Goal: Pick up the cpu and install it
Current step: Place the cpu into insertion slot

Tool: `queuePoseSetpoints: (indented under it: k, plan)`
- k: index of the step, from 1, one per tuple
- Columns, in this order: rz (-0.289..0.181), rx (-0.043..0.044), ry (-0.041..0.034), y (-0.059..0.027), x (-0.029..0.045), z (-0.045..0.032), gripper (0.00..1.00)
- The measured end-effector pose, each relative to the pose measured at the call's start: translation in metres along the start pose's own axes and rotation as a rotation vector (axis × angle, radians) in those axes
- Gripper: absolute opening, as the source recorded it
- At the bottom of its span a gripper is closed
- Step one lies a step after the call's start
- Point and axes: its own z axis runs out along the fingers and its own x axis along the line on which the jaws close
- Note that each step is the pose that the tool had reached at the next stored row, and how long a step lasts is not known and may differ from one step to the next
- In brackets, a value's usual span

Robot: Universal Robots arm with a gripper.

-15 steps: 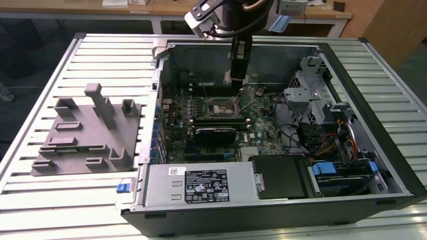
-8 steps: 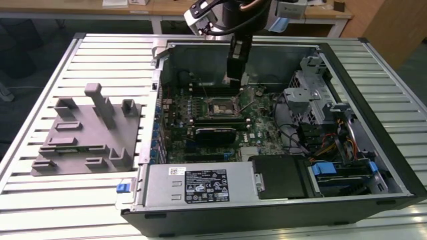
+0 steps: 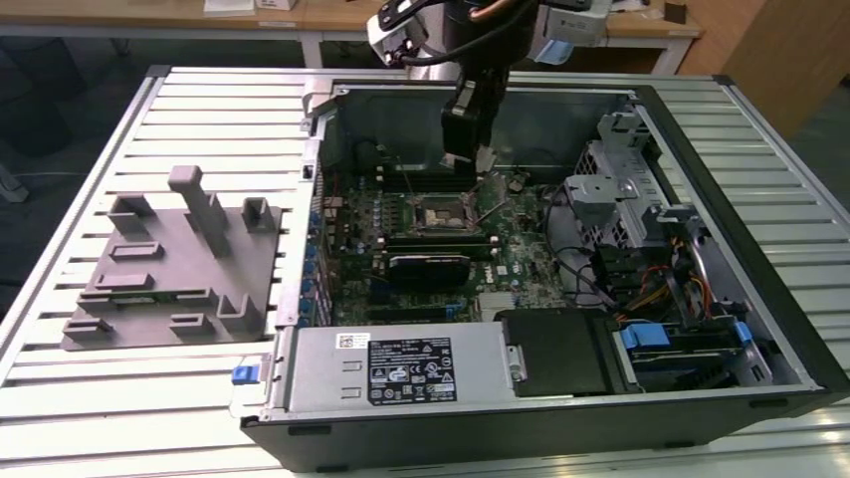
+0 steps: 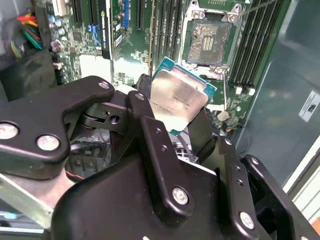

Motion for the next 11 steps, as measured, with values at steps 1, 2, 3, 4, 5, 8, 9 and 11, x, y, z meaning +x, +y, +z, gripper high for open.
queuePoseSetpoints:
  k: [1, 2, 3, 4, 5, 8, 9, 11]
  plan:
    - [0.018, 0.0001, -0.0009, 0.0000, 0.0000, 0.0001, 0.54]
    - [0.037, 0.0001, -0.0016, 0.0000, 0.0000, 0.0003, 0.54]
    - [0.055, 0.0001, -0.0025, 0.0000, 0.0000, 0.0005, 0.54]
    - [0.073, 0.0002, -0.0033, -0.0001, 0.0000, 0.0007, 0.54]
    - [0.091, 0.0003, -0.0041, -0.0001, 0.0000, 0.0008, 0.54]
    - [0.136, 0.0004, -0.0061, -0.0001, -0.0001, 0.0011, 0.54]
    - [0.137, 0.0004, -0.0061, -0.0001, 0.0000, 0.0011, 0.54]
    - [0.122, 0.0005, -0.0053, -0.0001, 0.0000, 0.0012, 0.54]
